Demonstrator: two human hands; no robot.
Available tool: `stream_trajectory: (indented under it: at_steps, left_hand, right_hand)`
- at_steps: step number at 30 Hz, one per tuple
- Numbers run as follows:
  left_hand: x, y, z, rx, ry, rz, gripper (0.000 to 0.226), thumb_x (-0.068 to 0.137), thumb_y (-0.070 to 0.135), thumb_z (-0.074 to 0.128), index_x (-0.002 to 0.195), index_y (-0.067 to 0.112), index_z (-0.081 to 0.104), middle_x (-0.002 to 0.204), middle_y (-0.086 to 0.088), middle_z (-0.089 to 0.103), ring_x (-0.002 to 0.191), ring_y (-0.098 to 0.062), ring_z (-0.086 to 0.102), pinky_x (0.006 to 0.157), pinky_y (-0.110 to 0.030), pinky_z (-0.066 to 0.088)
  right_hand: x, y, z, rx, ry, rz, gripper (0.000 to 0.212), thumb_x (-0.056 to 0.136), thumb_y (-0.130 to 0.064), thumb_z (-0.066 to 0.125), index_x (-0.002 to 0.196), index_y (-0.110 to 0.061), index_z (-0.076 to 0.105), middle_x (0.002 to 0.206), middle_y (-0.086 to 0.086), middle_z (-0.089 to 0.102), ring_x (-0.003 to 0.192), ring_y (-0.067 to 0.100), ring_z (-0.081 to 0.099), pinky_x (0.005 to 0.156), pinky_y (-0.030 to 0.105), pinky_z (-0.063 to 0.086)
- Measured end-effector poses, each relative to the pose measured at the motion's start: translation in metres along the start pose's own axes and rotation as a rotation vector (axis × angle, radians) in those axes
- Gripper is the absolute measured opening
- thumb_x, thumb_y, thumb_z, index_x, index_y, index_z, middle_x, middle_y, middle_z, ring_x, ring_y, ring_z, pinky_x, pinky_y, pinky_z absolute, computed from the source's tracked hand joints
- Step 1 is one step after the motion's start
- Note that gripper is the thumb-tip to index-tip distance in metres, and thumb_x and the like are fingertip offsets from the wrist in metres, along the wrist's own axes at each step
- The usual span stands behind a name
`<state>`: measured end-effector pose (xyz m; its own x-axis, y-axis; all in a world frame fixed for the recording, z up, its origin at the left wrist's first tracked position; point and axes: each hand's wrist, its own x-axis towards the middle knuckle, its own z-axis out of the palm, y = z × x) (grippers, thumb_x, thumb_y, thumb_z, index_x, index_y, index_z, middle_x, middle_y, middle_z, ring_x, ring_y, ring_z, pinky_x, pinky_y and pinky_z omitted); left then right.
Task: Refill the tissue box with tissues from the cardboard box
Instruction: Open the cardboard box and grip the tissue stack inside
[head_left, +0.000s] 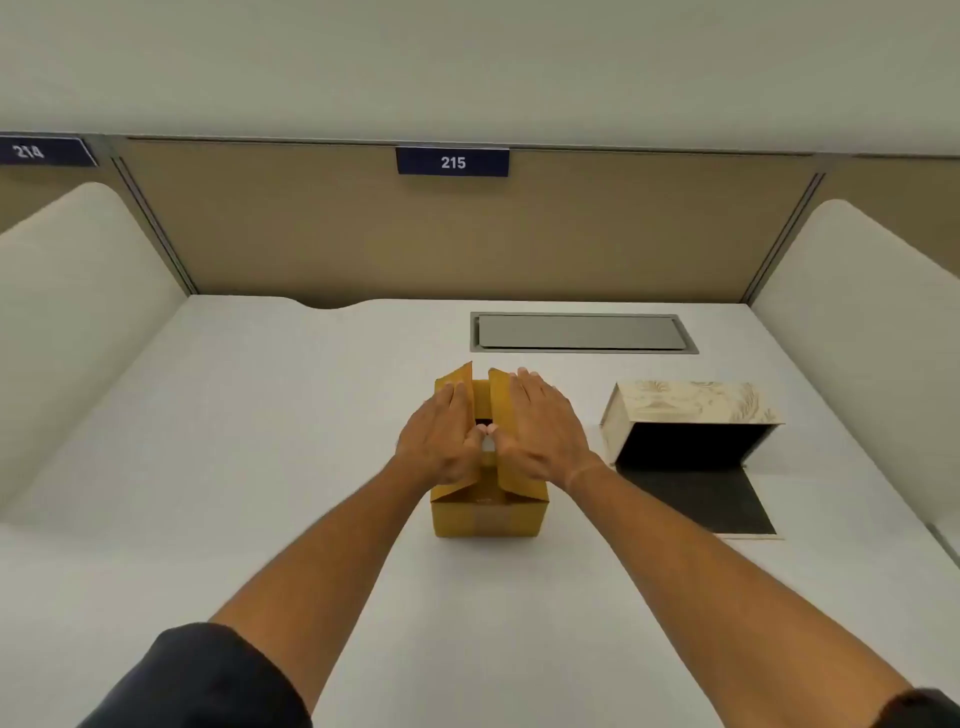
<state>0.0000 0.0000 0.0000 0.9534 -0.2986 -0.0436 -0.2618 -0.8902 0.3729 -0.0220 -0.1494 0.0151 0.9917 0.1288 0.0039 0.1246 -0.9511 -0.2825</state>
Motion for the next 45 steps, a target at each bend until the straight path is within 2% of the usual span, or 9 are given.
stream_trajectory:
  at_steps: [6, 11, 18, 27, 32, 35, 38, 42, 45]
  left_hand:
    - [0.01, -0.013, 0.011, -0.048, -0.027, -0.009, 0.047, 0.095, 0.044, 0.037, 0.132, 0.013, 0.033, 0.141, -0.011, 0.043, 0.121, -0.029, 0.049, 0.097, -0.042, 0.043]
    - [0.018, -0.016, 0.019, -0.123, -0.065, -0.083, 0.069, 0.096, 0.053, 0.029, 0.149, 0.011, 0.018, 0.159, -0.012, 0.02, 0.142, -0.033, 0.028, 0.112, -0.048, 0.032]
    - [0.024, -0.007, 0.026, -0.069, -0.076, -0.112, 0.073, 0.095, 0.05, 0.038, 0.151, 0.013, 0.009, 0.162, -0.01, 0.013, 0.146, -0.031, 0.023, 0.113, -0.048, 0.031]
    - [0.023, -0.005, 0.029, -0.114, -0.065, -0.105, 0.063, 0.1, 0.037, 0.033, 0.152, 0.011, 0.009, 0.162, -0.009, 0.014, 0.146, -0.03, 0.023, 0.114, -0.045, 0.028]
    - [0.019, -0.007, 0.022, -0.133, 0.004, -0.1, 0.057, 0.1, 0.031, 0.033, 0.151, 0.011, 0.016, 0.157, -0.012, 0.027, 0.138, -0.032, 0.037, 0.111, -0.045, 0.035]
    - [0.017, -0.011, 0.018, -0.161, 0.053, -0.105, 0.052, 0.1, 0.029, 0.032, 0.147, 0.01, 0.022, 0.145, -0.014, 0.044, 0.124, -0.032, 0.05, 0.103, -0.046, 0.044]
    - [0.013, -0.01, 0.013, -0.174, 0.088, -0.123, 0.049, 0.1, 0.028, 0.033, 0.145, 0.01, 0.027, 0.133, -0.014, 0.052, 0.113, -0.03, 0.056, 0.096, -0.043, 0.049]
    - [0.011, -0.017, 0.006, -0.184, 0.126, -0.126, 0.048, 0.1, 0.024, 0.035, 0.145, 0.01, 0.029, 0.115, -0.009, 0.058, 0.097, -0.024, 0.06, 0.085, -0.038, 0.051]
    - [0.01, -0.026, -0.002, -0.207, 0.186, -0.129, 0.035, 0.1, 0.022, 0.036, 0.128, 0.005, 0.048, 0.099, -0.01, 0.064, 0.082, -0.021, 0.062, 0.075, -0.037, 0.057]
  right_hand:
    - [0.006, -0.005, 0.012, 0.023, -0.007, 0.024, 0.06, 0.093, -0.047, 0.041, 0.141, -0.013, 0.029, 0.154, 0.008, 0.029, 0.142, 0.028, 0.027, 0.116, 0.041, 0.022]
    - [0.012, -0.003, 0.021, 0.039, -0.06, 0.028, 0.066, 0.093, -0.046, 0.039, 0.146, -0.012, 0.022, 0.158, 0.01, 0.021, 0.146, 0.027, 0.019, 0.119, 0.042, 0.019]
    - [0.012, 0.001, 0.032, 0.035, -0.127, 0.021, 0.075, 0.089, -0.042, 0.043, 0.151, -0.011, 0.011, 0.161, 0.009, 0.012, 0.148, 0.025, 0.01, 0.121, 0.04, 0.012]
    - [0.012, -0.001, 0.037, 0.095, -0.158, 0.065, 0.075, 0.092, -0.039, 0.046, 0.152, -0.014, 0.009, 0.161, 0.007, 0.01, 0.148, 0.025, 0.012, 0.12, 0.043, 0.018]
    - [0.009, 0.006, 0.031, 0.162, -0.079, 0.083, 0.066, 0.094, -0.033, 0.042, 0.151, -0.014, 0.016, 0.159, 0.006, 0.02, 0.145, 0.026, 0.024, 0.115, 0.042, 0.028]
    - [0.006, 0.011, 0.026, 0.18, 0.0, 0.072, 0.06, 0.094, -0.029, 0.043, 0.149, -0.013, 0.024, 0.153, 0.007, 0.034, 0.133, 0.027, 0.042, 0.108, 0.039, 0.037]
    - [0.003, 0.016, 0.021, 0.181, 0.068, 0.052, 0.056, 0.093, -0.025, 0.044, 0.145, -0.012, 0.032, 0.139, 0.01, 0.052, 0.113, 0.026, 0.057, 0.097, 0.037, 0.047]
    - [0.002, 0.03, 0.013, 0.22, 0.139, 0.026, 0.051, 0.085, -0.015, 0.047, 0.135, -0.009, 0.047, 0.108, 0.013, 0.069, 0.085, 0.024, 0.065, 0.079, 0.035, 0.055]
    - [-0.001, 0.045, 0.007, 0.274, 0.17, 0.002, 0.04, 0.08, -0.011, 0.05, 0.119, -0.015, 0.06, 0.091, 0.006, 0.073, 0.073, 0.021, 0.067, 0.07, 0.039, 0.059]
